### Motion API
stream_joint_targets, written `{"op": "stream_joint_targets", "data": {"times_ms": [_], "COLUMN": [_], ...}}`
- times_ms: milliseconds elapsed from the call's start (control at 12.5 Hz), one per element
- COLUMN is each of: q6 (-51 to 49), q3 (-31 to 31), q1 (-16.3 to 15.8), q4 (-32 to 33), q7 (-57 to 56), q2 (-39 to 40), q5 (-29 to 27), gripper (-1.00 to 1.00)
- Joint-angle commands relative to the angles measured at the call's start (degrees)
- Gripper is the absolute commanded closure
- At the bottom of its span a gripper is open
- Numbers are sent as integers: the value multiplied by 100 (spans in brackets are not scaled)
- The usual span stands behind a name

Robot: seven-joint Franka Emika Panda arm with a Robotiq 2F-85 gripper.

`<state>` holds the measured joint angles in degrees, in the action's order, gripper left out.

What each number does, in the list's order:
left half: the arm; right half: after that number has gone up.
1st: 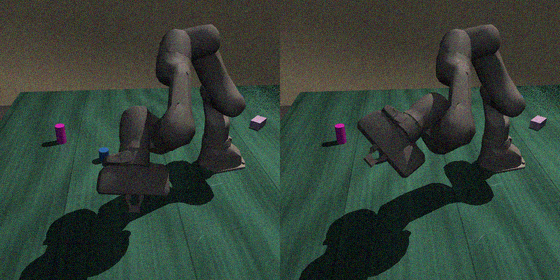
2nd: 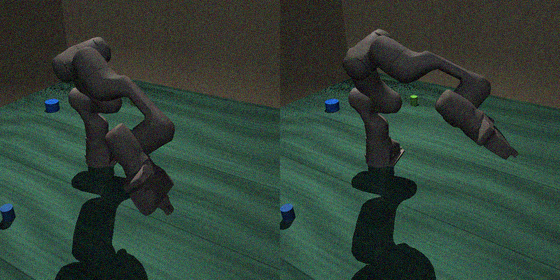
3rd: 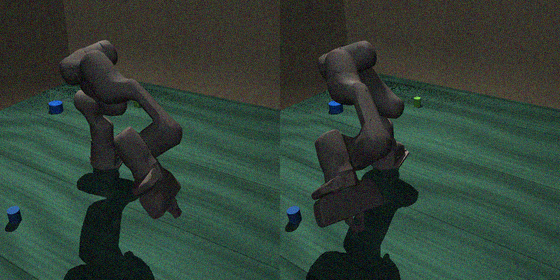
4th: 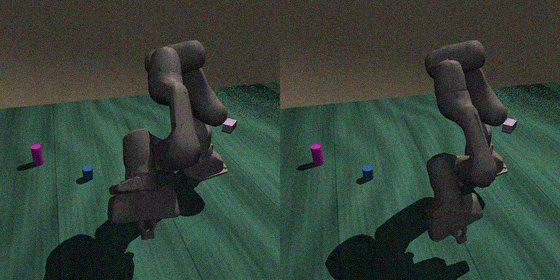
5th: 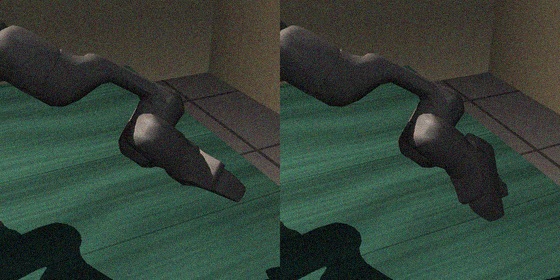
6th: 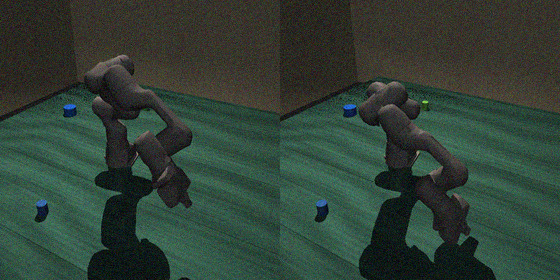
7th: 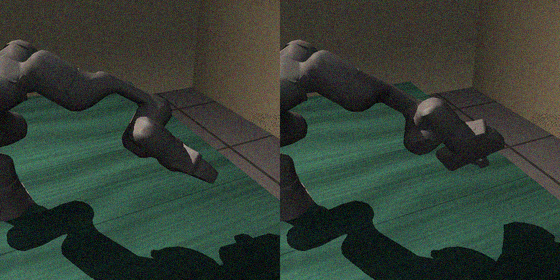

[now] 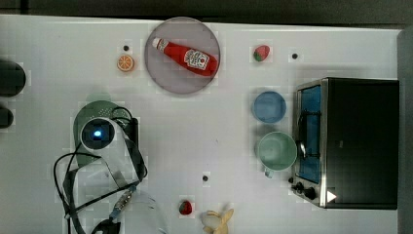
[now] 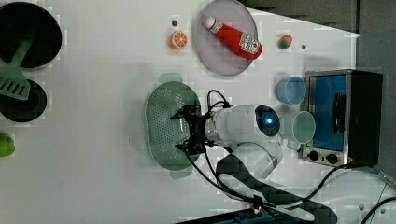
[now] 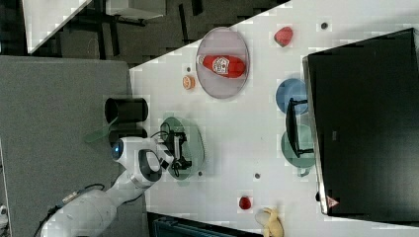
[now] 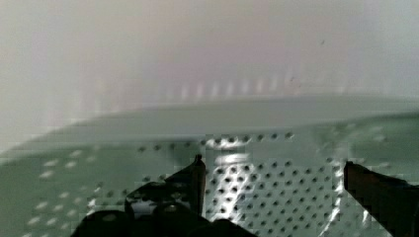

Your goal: Drag strainer left to right.

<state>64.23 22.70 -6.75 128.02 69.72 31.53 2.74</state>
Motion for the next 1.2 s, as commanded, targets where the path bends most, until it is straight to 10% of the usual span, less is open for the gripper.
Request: {"op": "stream_joint_targets", "data": {"times_ms": [80,1200], "q6": [11,12], "q3": [-361,-1438], "q1": [-34,597], "q4": [-32,865], "q7": [216,-1279], "q2": [-274,-1018], "q5": [-24,-22], "gripper": [-100,-100]}}
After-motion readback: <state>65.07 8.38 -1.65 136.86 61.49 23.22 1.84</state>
